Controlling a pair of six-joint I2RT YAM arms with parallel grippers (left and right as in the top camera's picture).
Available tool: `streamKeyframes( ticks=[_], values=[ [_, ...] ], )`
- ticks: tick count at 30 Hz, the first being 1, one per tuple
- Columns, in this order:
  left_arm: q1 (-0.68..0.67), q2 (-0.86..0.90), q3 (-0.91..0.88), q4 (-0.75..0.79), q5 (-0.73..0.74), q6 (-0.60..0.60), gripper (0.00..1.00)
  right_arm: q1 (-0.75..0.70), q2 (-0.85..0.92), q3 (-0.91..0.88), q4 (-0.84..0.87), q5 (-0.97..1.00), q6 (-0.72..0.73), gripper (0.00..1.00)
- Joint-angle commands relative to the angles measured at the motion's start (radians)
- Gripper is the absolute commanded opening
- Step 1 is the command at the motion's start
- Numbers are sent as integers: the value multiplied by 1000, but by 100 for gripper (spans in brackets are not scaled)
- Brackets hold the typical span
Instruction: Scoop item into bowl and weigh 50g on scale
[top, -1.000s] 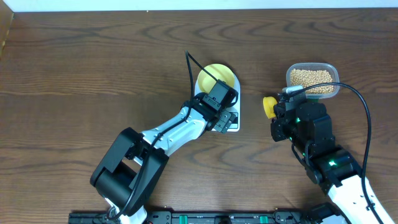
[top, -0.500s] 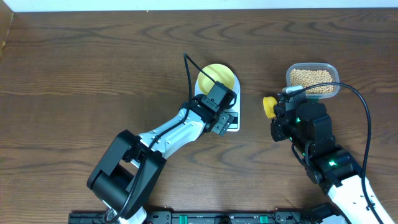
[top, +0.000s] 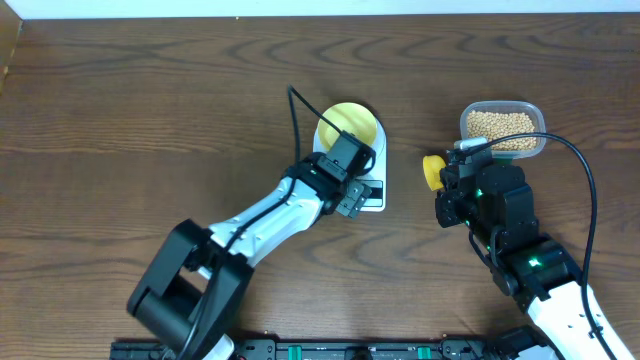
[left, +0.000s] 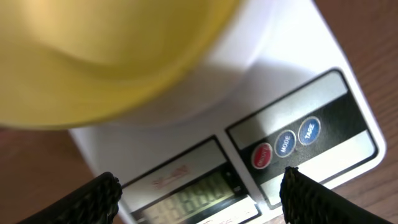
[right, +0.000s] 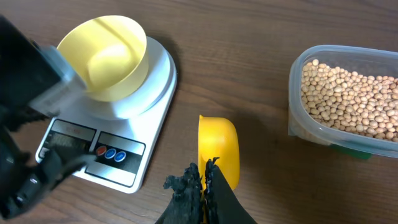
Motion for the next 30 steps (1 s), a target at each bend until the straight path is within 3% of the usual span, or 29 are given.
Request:
streamKeyframes(
  ticks=[1, 30],
  values=[
    [26, -43, -8, -3, -20, 2, 84, -7, 5, 15, 1, 12, -14, 1],
    [40, -57, -8, -37, -20, 3, 84, -7, 5, 15, -19, 12, -14, 1]
  ],
)
